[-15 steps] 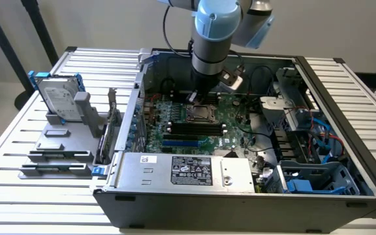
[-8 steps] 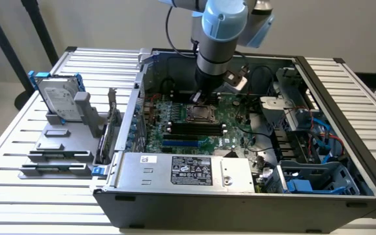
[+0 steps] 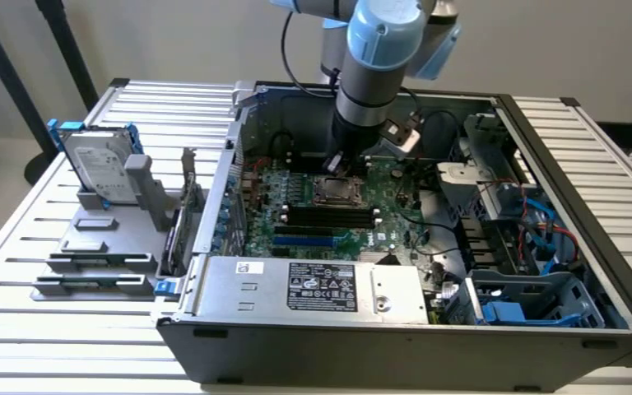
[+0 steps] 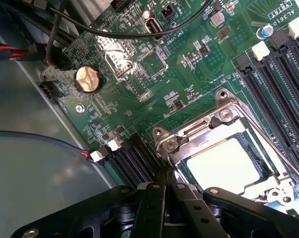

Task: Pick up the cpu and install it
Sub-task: 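Install the first cpu locking lever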

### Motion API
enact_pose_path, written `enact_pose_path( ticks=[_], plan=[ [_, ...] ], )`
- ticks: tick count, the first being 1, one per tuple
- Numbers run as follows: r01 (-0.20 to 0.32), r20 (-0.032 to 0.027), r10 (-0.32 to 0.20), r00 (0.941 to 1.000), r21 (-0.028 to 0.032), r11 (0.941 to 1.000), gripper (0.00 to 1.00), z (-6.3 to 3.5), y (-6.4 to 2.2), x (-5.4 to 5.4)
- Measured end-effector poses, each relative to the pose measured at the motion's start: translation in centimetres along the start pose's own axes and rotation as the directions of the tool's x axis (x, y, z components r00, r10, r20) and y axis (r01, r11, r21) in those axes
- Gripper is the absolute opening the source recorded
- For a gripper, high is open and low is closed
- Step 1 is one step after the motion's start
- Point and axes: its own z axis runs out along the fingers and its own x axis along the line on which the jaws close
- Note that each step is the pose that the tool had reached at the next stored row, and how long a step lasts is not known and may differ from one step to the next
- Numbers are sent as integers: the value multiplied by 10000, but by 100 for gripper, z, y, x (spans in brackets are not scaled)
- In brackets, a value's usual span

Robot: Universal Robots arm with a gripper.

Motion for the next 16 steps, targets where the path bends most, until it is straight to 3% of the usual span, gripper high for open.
enact_pose_path(
  ticks=[6, 16],
  plan=[
    [-31, 56, 30, 10000, 76, 10000, 11, -1, 16, 11],
    [-36, 63, 35, 10000, 91, 10000, 11, -1, 27, 19]
  ],
)
